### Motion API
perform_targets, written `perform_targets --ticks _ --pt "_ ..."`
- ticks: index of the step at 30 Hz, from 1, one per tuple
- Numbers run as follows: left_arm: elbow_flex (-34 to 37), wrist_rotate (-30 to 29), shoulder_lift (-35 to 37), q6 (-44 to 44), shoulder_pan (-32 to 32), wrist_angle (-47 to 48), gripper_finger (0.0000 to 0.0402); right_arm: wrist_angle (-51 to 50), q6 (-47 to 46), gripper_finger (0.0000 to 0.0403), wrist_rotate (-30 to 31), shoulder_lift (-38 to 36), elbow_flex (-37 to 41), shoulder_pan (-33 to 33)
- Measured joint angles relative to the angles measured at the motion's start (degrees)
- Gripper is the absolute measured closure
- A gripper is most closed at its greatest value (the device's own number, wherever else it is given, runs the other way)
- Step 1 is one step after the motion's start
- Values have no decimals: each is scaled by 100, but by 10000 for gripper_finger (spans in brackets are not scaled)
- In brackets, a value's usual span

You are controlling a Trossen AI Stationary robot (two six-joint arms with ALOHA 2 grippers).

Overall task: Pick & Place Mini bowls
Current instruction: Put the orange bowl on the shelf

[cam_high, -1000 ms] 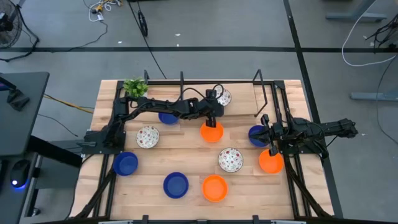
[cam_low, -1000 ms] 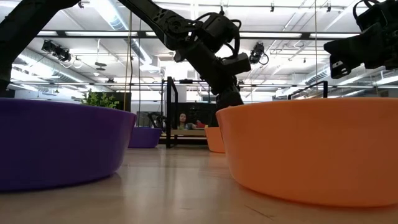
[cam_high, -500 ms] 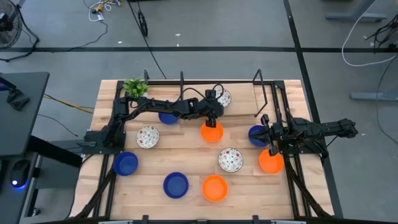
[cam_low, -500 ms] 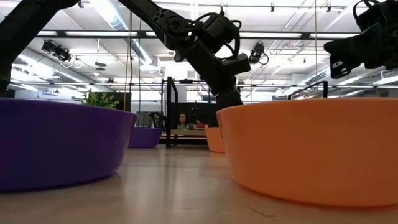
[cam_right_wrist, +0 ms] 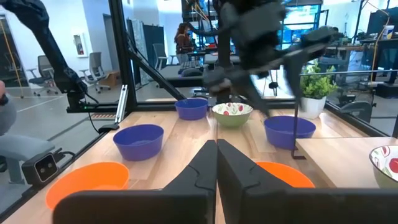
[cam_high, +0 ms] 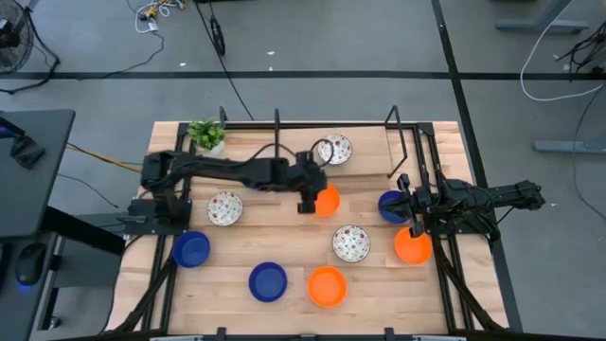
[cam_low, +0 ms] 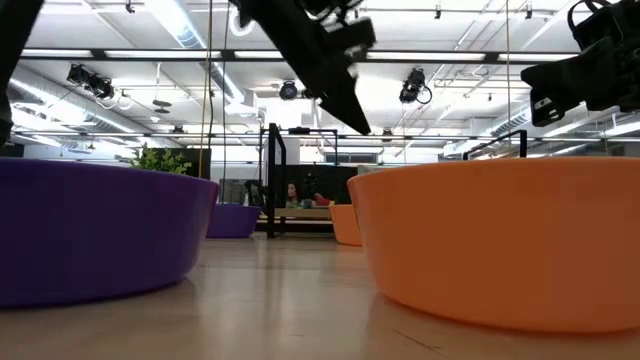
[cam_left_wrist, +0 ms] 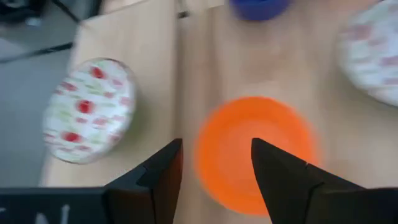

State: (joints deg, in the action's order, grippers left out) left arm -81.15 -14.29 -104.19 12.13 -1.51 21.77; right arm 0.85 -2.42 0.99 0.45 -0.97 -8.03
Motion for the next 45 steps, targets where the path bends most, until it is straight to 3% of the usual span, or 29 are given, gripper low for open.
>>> perform_targets --ticks 5,11,14,17,20,26,31,36,45 --pt "1417 411 686 -476 521 -1227 205 0 -2 389 0 0 -1 0" --pt "3045 904 816 -859 1111 -4052 205 0 -1 389 0 0 -1 0" --pt "3471 926 562 -865 1284 -5193 205 0 -1 389 0 0 0 0" --pt "3386 638 253 -843 1339 -5642 205 0 -1 389 0 0 -1 0" --pt "2900 417 -151 -813 1318 -5319 214 1 -1 389 1 0 -1 0" --pt "1636 -159 -591 -564 1256 -3347 245 2 -2 389 0 0 -2 0" --pt "821 -101 -769 -927 1029 -1926 269 2 -1 389 1 0 -2 0" --pt "348 253 -1064 -940 809 -1364 279 0 -2 389 0 0 0 0" --pt "309 243 -1321 -845 664 -1208 282 2 -2 389 1 0 -1 0"
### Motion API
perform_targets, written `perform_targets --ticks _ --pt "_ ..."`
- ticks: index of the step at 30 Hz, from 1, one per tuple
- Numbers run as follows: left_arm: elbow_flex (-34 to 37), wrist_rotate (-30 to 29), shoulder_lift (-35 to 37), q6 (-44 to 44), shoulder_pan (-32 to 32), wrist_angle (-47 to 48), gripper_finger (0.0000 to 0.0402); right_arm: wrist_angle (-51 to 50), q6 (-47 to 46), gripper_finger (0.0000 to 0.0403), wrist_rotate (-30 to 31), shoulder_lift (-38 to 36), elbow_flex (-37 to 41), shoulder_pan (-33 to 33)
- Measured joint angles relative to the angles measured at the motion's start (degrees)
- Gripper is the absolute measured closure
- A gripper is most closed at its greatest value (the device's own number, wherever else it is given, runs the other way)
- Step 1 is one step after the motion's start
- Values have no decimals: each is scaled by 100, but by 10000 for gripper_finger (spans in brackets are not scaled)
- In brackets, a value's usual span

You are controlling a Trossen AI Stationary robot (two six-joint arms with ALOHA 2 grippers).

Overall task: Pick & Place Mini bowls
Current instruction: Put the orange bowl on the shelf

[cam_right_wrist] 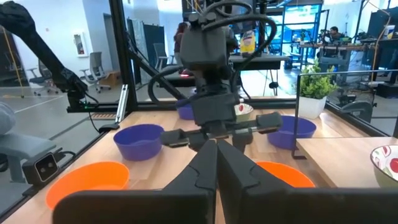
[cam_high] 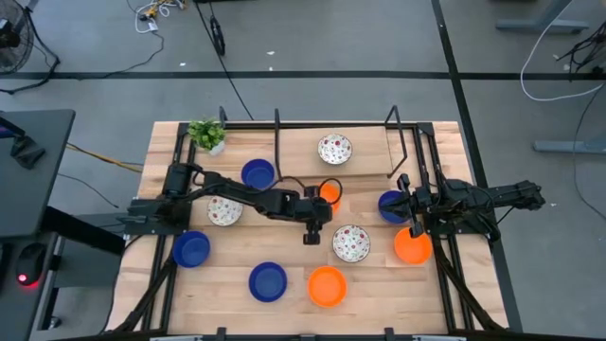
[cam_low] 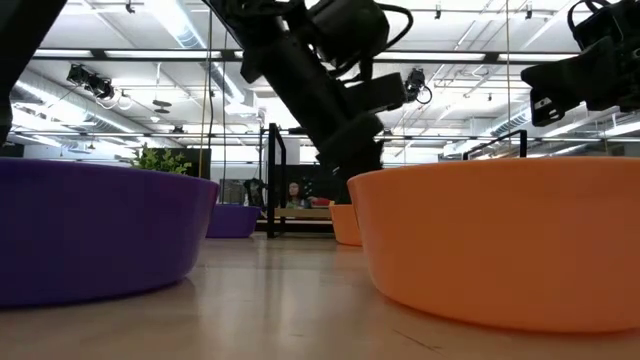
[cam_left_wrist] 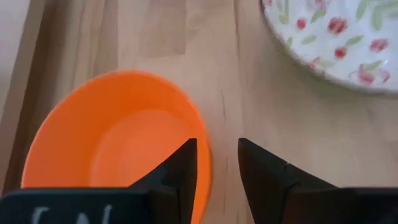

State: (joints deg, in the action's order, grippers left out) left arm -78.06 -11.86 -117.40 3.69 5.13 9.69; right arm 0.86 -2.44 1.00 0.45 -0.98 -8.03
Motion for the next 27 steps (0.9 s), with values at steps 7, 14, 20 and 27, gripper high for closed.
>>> perform_targets --ticks 7,14,20,27 --pt "-2 -96 0 2 -38 4 305 0 0 389 -1 0 -1 0" --pt "-2 -96 0 41 -124 201 354 0 0 389 -1 0 -1 0" --pt "-2 -105 2 60 -162 331 393 0 1 389 -1 0 1 0" --pt "7 -109 244 48 81 591 395 0 2 389 -1 0 0 0"
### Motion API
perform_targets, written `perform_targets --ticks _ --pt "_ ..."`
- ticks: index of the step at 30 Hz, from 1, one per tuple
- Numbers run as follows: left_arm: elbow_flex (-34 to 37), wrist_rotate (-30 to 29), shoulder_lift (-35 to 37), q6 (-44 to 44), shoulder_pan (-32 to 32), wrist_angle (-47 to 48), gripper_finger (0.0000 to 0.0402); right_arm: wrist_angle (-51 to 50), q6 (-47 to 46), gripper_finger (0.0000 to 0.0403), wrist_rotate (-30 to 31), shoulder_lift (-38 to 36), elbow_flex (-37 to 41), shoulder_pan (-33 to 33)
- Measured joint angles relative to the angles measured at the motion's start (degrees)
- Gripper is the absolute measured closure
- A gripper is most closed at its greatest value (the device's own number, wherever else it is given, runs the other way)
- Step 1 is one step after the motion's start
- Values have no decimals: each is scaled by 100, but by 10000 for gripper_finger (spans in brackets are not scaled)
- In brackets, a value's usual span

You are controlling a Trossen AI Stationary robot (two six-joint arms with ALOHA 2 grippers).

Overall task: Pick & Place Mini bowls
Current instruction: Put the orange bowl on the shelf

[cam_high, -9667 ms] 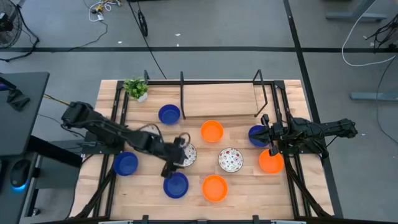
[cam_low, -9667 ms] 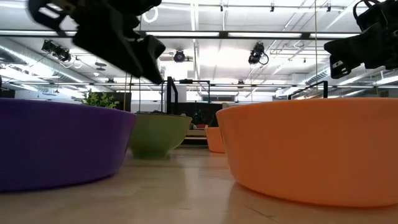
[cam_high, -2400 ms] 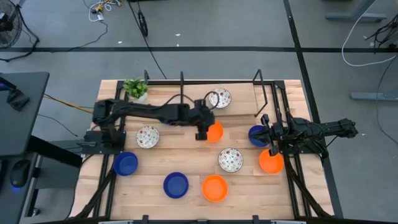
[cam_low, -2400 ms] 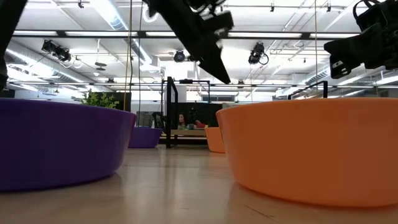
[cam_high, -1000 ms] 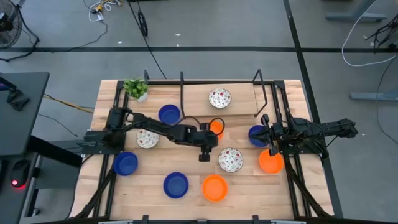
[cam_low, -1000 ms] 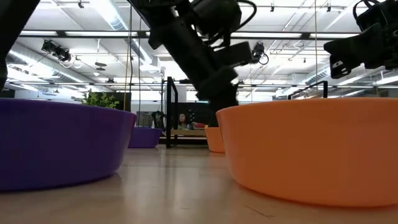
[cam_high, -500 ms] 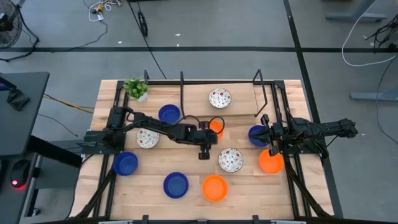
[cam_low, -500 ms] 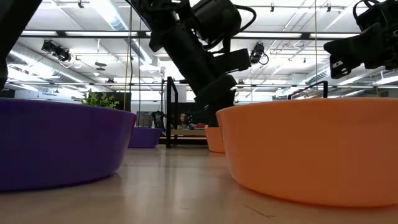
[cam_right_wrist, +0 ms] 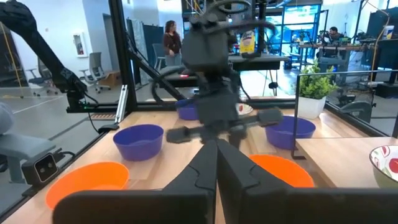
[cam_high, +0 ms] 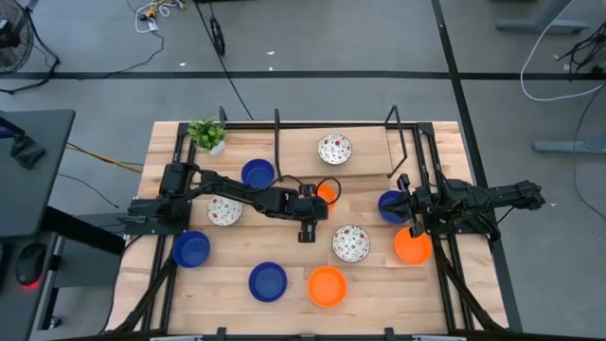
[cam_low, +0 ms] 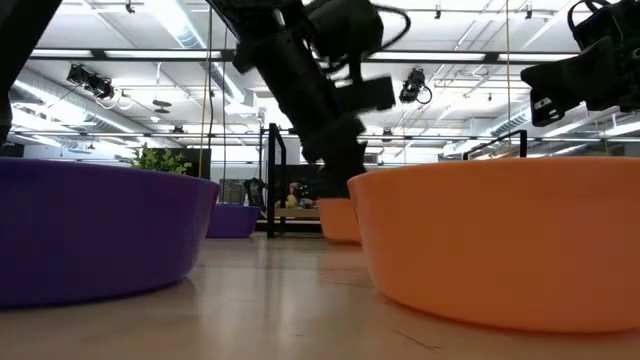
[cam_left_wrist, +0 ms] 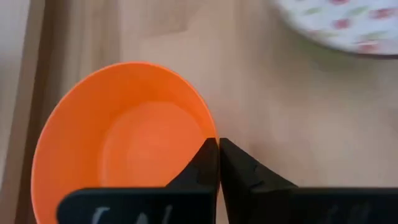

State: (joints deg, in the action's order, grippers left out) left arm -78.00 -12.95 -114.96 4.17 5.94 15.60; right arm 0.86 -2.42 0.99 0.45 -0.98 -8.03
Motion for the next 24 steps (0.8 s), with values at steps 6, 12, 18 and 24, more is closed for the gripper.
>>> perform_targets --ticks 6,12,18,24 --pt "-4 -549 760 -205 265 467 394 -2 0 389 0 2 -1 0" --pt "-4 -768 1179 -497 -161 742 395 -4 0 389 0 2 1 0" --pt "0 -628 1090 -350 -870 793 396 -2 -1 389 0 2 0 0" --pt "0 -201 988 -518 -1472 1045 390 0 -2 389 0 2 -1 0"
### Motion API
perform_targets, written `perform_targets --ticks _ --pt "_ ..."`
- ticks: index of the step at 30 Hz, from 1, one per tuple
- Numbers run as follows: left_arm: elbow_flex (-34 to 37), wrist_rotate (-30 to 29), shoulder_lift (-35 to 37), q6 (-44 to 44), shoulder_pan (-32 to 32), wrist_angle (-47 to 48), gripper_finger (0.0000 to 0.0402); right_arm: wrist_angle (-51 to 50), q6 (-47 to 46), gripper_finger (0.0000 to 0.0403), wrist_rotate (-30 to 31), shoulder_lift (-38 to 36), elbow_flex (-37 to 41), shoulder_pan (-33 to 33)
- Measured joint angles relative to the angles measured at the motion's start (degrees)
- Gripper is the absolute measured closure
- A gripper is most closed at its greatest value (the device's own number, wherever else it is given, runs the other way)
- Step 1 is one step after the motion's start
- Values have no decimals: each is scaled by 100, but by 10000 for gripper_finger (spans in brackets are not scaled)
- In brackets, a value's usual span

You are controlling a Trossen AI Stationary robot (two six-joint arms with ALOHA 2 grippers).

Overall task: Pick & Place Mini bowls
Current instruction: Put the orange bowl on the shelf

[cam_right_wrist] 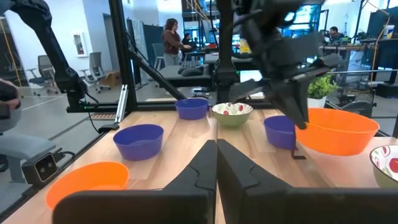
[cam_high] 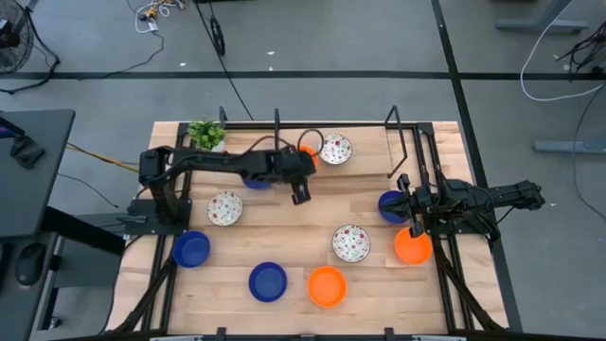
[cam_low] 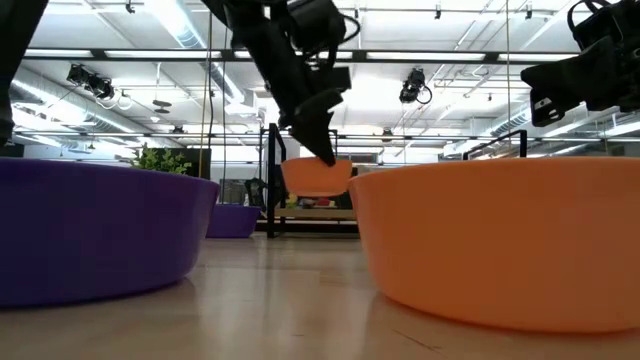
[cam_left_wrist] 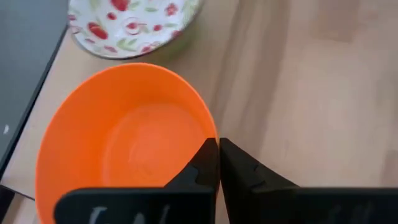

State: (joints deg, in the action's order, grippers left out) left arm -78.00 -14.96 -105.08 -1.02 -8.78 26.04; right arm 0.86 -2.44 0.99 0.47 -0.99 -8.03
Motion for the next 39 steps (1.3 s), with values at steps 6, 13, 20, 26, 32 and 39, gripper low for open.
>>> perform_targets --ticks 6,13,20,26,32,39 --pt "1 63 -123 -29 -305 37 394 -2 0 389 0 0 1 0" --pt "2 42 -209 -34 -494 6 384 -1 0 389 0 0 0 0" --pt "0 34 -334 -33 -530 5 386 -2 2 389 0 0 1 0" --pt "2 -28 -335 6 -528 -17 372 -1 1 389 0 0 0 0" --pt "2 -214 -335 76 -530 -85 343 0 0 389 0 0 0 0" --pt "2 -554 -335 447 -530 -119 288 -2 2 389 0 0 -1 0"
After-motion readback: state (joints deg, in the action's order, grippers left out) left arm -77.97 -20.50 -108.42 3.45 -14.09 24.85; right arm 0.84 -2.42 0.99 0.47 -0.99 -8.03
